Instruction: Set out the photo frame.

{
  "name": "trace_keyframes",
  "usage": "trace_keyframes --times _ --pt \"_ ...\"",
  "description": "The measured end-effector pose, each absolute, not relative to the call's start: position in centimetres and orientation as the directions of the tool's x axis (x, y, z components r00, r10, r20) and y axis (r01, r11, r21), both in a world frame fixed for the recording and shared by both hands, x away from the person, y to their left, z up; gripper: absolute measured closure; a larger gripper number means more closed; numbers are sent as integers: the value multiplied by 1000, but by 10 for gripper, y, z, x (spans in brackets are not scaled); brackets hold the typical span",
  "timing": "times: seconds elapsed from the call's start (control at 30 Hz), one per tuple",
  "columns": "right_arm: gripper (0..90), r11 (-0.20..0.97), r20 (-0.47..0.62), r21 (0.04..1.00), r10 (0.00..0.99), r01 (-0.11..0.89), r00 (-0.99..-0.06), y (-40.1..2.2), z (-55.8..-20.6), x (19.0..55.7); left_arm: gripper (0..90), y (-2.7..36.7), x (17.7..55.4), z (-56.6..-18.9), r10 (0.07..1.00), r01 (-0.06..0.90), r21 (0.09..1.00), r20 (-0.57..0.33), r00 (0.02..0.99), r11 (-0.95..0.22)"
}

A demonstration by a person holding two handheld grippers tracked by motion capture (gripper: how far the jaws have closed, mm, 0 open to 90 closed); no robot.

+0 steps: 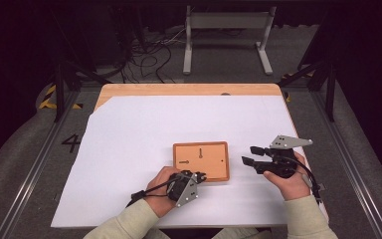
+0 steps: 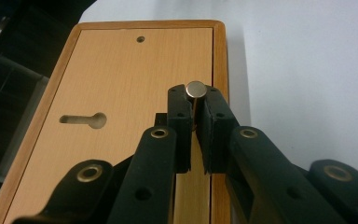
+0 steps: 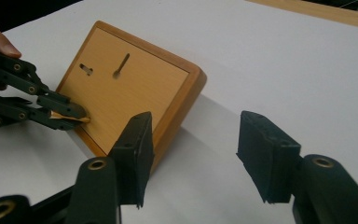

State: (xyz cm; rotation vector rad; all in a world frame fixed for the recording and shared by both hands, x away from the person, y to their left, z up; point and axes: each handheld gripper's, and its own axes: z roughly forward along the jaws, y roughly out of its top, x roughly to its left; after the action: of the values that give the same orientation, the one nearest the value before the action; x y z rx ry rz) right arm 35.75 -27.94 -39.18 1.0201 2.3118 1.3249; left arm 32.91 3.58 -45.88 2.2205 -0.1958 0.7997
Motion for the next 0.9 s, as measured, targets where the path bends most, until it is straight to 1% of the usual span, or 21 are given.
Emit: trace_keyframes --times 0.07,0.2,0.27,0.33,0.4,0.47,0.57,0.77,0.8,0.83,0.9 --pt "387 330 121 828 685 454 -718 -271 -393 363 841 36 328 -459 102 -376 601 611 785 -706" --pt "348 373 146 792 653 483 -743 -253 -394 379 841 35 326 -460 106 -372 602 610 785 -706" --pt "331 393 152 777 641 491 -752 -244 -394 387 841 35 326 -460 96 -386 588 625 775 -711" --pt "320 410 165 755 637 512 -753 -238 -396 395 842 35 324 -461 107 -376 600 616 781 -706" --pt "306 419 175 739 636 527 -752 -232 -399 403 842 36 324 -461 98 -390 589 628 772 -708" --pt "279 415 207 725 629 549 -749 -228 -402 409 841 36 324 -462 102 -386 599 621 777 -702" --pt "263 437 218 700 622 564 -752 -220 -409 417 840 36 325 -462 105 -384 606 616 781 -696" --pt "253 447 264 675 595 586 -759 -210 -420 426 840 37 326 -461 108 -380 607 614 782 -698" --pt "266 444 274 675 590 589 -759 -210 -421 427 840 37 326 -461 109 -378 609 611 784 -697" --pt "301 445 283 672 585 592 -761 -210 -422 428 839 37 326 -461 110 -377 611 610 785 -697" --pt "307 445 291 669 580 595 -761 -209 -423 429 838 37 326 -461 110 -377 612 609 785 -695"
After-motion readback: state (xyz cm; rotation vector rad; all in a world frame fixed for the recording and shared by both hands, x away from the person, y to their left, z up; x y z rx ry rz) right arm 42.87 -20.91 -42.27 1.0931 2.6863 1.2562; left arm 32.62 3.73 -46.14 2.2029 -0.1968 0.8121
